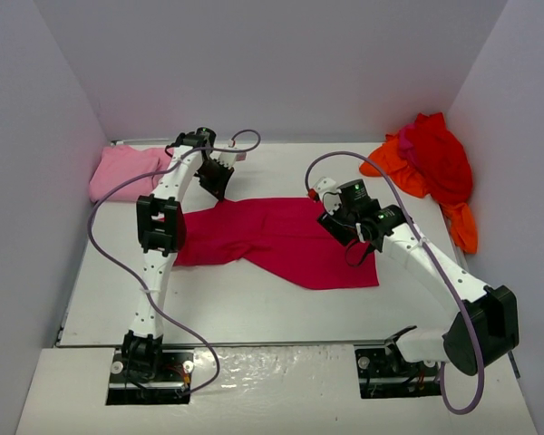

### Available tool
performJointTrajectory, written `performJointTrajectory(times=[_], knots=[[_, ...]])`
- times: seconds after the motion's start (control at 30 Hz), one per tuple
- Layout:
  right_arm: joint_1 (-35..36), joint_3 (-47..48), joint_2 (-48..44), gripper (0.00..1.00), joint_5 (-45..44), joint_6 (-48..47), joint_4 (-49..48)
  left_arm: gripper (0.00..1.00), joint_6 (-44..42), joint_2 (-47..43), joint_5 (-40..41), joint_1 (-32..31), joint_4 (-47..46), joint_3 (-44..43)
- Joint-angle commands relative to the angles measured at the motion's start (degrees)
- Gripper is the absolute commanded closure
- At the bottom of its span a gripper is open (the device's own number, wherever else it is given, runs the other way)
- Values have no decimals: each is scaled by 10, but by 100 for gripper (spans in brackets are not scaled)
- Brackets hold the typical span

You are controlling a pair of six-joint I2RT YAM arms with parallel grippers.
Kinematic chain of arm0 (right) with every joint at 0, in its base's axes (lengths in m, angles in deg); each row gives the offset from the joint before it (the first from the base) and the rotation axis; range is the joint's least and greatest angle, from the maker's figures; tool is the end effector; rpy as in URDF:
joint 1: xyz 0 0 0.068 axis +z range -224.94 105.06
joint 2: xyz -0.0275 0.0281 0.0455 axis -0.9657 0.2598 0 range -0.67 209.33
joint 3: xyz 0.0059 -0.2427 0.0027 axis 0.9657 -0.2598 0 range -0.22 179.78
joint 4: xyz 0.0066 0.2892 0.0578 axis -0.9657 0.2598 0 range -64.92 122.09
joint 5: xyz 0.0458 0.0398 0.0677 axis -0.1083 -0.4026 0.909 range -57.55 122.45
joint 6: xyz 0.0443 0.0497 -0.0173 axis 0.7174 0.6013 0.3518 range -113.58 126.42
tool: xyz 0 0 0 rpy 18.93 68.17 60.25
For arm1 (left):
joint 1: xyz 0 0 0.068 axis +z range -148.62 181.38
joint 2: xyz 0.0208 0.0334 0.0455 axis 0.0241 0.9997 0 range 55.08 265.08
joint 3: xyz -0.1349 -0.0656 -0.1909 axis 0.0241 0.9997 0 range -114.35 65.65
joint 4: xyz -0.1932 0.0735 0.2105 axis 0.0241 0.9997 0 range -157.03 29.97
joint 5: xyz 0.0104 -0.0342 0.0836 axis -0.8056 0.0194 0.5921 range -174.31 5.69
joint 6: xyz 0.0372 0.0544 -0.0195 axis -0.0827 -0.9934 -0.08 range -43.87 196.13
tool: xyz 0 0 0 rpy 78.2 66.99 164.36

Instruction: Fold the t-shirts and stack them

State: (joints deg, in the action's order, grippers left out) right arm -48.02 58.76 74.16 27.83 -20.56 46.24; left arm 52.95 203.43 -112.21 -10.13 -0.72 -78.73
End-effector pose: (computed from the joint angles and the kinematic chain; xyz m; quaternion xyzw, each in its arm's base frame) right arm 0.3129 0.1538 0.2415 -0.3893 0.8053 -0.0363 0.4458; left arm 0.5276 -0.1341 0.1602 0.3245 0.9004 -0.2194 0.1894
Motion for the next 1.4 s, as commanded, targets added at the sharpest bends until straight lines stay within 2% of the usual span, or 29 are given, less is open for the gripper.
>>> performJointTrajectory(times=[0.0, 0.1, 0.2, 0.27, 0.47, 0.87, 1.1, 1.37], knots=[[-4, 3, -8, 41, 4, 6, -18, 100, 0, -35, -13, 1, 0, -18], [-3, 9, -12, 38, -12, -18, 9, 100, 0, -51, -11, 2, 0, -8], [-3, 28, -12, 36, -40, -70, 107, 100, -6, -96, -9, 2, -6, 38], [-4, 16, -16, 31, -72, -100, 148, 100, -6, -126, -7, 2, -17, 69], [-5, -64, -15, 32, -89, -137, 223, 100, 7, -217, 0, 2, -58, 159], [-5, -123, 19, 34, -72, -165, 212, 100, 11, -292, 17, -7, -69, 221], [-4, -111, 83, 38, -49, -167, 198, 100, 6, -329, 17, -6, -65, 256], [-3, -99, 157, 39, -68, -177, 194, 100, 4, -372, 13, -5, -82, 310]])
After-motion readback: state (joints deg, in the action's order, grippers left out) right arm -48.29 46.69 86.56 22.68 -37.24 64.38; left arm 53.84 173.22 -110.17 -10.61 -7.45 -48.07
